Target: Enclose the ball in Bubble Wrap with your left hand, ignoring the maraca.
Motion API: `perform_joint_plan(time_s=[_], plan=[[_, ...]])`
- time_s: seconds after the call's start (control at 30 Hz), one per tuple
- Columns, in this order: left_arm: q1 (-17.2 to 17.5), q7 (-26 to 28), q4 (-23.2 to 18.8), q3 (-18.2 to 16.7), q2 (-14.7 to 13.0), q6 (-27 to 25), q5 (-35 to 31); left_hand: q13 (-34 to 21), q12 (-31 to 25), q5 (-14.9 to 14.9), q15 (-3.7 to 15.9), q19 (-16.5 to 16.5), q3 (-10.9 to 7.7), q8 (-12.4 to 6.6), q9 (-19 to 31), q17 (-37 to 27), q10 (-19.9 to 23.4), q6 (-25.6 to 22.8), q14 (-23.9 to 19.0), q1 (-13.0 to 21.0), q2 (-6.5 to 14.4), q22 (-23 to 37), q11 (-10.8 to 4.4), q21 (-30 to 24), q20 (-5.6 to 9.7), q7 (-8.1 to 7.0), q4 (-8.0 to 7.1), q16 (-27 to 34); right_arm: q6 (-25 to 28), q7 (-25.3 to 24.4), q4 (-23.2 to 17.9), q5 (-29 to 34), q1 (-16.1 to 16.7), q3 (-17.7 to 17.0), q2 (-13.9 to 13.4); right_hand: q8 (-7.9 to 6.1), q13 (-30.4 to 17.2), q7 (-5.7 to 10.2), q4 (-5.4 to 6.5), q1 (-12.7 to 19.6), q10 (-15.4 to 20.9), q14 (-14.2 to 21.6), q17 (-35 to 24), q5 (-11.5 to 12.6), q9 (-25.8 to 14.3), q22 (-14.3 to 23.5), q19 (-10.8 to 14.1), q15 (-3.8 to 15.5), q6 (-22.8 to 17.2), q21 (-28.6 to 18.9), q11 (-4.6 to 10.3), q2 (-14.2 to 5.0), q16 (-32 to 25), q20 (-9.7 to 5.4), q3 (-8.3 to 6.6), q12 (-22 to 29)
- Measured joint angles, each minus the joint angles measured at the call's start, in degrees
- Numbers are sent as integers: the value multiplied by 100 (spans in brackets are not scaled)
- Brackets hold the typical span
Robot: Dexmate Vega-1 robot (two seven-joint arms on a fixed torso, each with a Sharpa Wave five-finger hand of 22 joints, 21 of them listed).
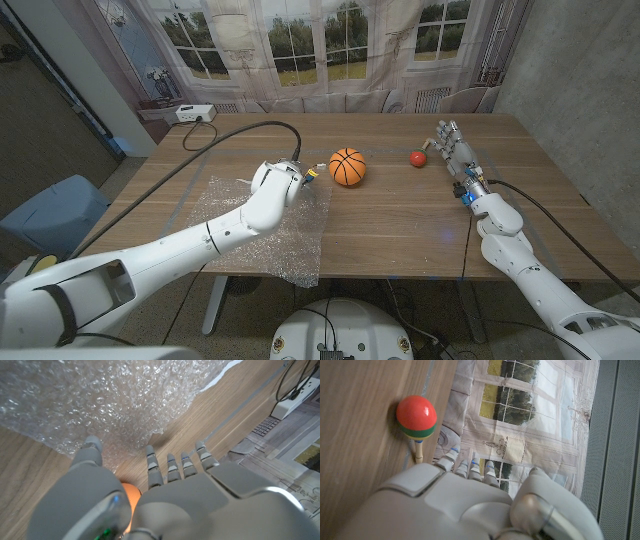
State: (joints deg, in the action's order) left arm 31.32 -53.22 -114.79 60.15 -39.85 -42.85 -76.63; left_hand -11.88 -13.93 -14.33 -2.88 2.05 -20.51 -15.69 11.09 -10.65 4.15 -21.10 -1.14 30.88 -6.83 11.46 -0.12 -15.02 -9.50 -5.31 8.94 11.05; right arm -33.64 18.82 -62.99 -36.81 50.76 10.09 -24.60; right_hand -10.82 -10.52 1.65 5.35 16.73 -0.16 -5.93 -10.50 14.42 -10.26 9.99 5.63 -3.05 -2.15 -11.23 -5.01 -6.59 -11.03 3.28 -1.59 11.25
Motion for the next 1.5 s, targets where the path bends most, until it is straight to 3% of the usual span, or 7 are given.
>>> perform_joint_plan(time_s=[0.33,0.53,0.67,0.97,1.37,1.5], plan=[[-142,279,122,465,-51,-2,-517,1,-49,0,42,40,0,-21,27,0,133,-111,-83,235,25,0,-90,0,40,51,0,44,-51,7,136,-35,-31,-22,40,0,0,40,0,-2,0,32,0,0,0,0,31,-32,-41,0,0,-2,0,31,0,0],[-171,451,175,619,-76,-26,-653,1,-72,0,56,91,-10,-44,27,26,229,-255,-157,308,98,0,-138,0,50,-11,10,44,-65,7,225,-36,-75,-22,70,0,0,40,0,-42,71,31,0,0,0,0,31,-32,-41,0,-9,-8,0,31,0,22],[-176,610,223,727,-100,-47,-661,1,-72,0,116,132,-25,-124,26,27,328,-423,-218,460,147,-19,-141,0,50,-10,24,44,-78,-2,280,-27,-109,-21,88,0,0,40,0,-78,71,31,0,0,0,0,31,-31,-40,0,-9,-31,0,31,0,22],[-132,1053,305,867,-175,-61,-599,17,-134,39,320,400,-89,-421,53,26,749,-1229,-611,1047,260,-28,-358,-29,134,-42,88,93,-81,-85,406,41,-185,12,137,0,0,40,0,-77,71,31,0,0,0,0,31,-31,-40,0,-9,-31,0,31,0,22],[-68,1507,427,942,-259,-64,-461,16,-176,172,511,614,-123,-701,77,49,1188,-2050,-968,1543,408,-28,-530,-34,204,146,69,93,-82,-256,476,154,-226,60,192,0,-31,40,-17,-77,70,31,0,0,0,0,31,-31,-40,0,-9,-31,0,30,17,22],[-32,1659,503,952,-286,-58,-378,38,-178,272,510,665,-165,-804,76,53,1386,-2359,-1091,1728,535,-27,-542,-68,255,332,57,93,-79,-360,433,225,-218,70,195,0,-30,40,-17,-77,70,63,-2,0,0,0,31,-63,-40,0,-9,-31,1,30,17,22]])
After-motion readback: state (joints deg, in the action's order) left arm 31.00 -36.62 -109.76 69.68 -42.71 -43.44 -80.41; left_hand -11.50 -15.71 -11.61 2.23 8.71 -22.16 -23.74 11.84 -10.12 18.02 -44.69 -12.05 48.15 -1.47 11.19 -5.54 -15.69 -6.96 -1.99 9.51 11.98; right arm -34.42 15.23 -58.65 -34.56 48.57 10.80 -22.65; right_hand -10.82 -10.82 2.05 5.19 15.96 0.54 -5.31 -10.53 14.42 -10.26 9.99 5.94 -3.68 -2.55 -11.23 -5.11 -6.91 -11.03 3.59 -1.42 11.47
